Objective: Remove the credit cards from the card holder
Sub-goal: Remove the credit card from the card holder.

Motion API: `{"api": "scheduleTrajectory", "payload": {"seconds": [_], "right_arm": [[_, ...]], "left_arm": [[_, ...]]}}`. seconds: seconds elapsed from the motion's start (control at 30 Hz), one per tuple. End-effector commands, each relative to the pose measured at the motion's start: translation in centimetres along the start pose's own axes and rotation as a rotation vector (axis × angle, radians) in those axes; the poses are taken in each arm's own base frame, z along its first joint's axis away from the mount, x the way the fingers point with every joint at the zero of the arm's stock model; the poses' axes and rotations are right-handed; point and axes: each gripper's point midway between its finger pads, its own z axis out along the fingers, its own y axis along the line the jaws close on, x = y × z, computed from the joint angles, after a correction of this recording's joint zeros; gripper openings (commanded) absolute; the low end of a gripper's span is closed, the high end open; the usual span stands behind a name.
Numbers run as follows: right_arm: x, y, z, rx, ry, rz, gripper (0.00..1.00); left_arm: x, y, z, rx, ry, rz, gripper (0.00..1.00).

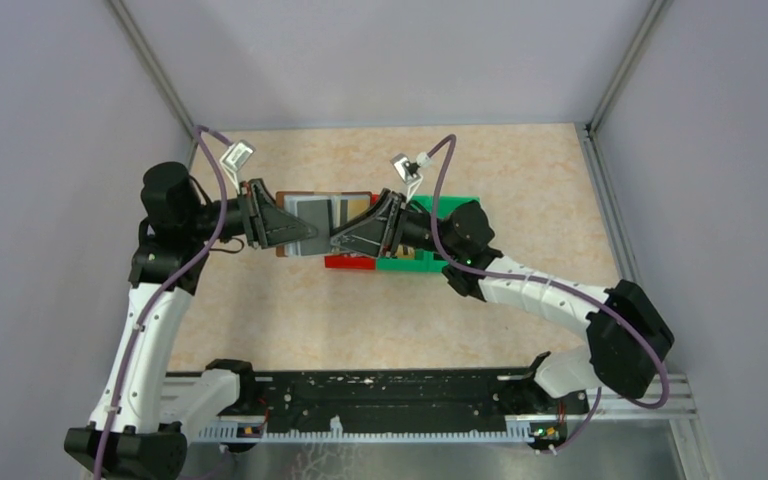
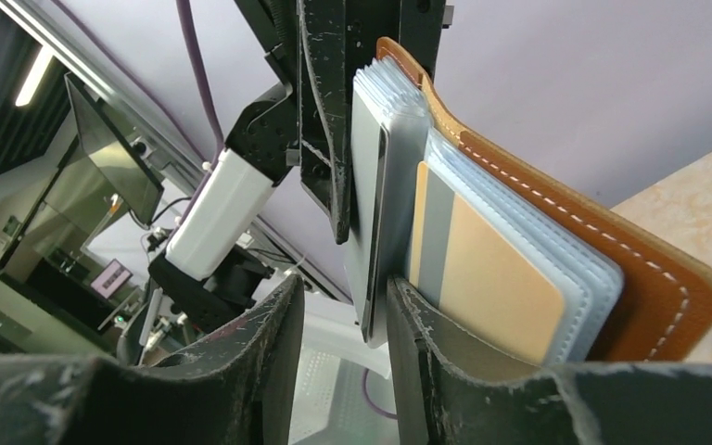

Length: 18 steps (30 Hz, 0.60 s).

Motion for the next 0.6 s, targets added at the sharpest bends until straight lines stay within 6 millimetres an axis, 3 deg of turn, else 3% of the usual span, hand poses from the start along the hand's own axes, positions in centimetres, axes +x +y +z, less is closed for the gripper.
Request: {"api": "scheduleTrajectory", "payload": {"seconds": [0.0, 0.17, 0.37, 0.47, 0.57], "right_arm": [[-0.6, 1.4, 1.2, -0.05, 0.005, -0.041, 0.36], [-0.9, 1.9, 1.8, -0.083, 0.004, -0.022, 0.19], [-0.9, 0.9, 2.0, -0.055, -0.02, 0.014, 0.0], [-1.4, -0.1, 1.4, -0.023, -0.07, 0.045, 0.0], [-1.6, -0.6, 0.6, -0.018, -0.111, 0.076, 0.0]], "left_arm": [[-0.4, -1.0, -0.1, 0.012, -0.004, 0.034, 0.28], [-0.6, 0.0, 0.0, -0.031, -0.012, 0.041, 0.29], [-0.5, 1.9, 0.0, -0.116, -0.004, 0.046, 0.37], [-0.4, 2.0, 0.0, -0.119, 0.003, 0.031, 0.47], [-0.3, 1.7, 0.0, -0.103, 0.009, 0.021, 0.49]]}}
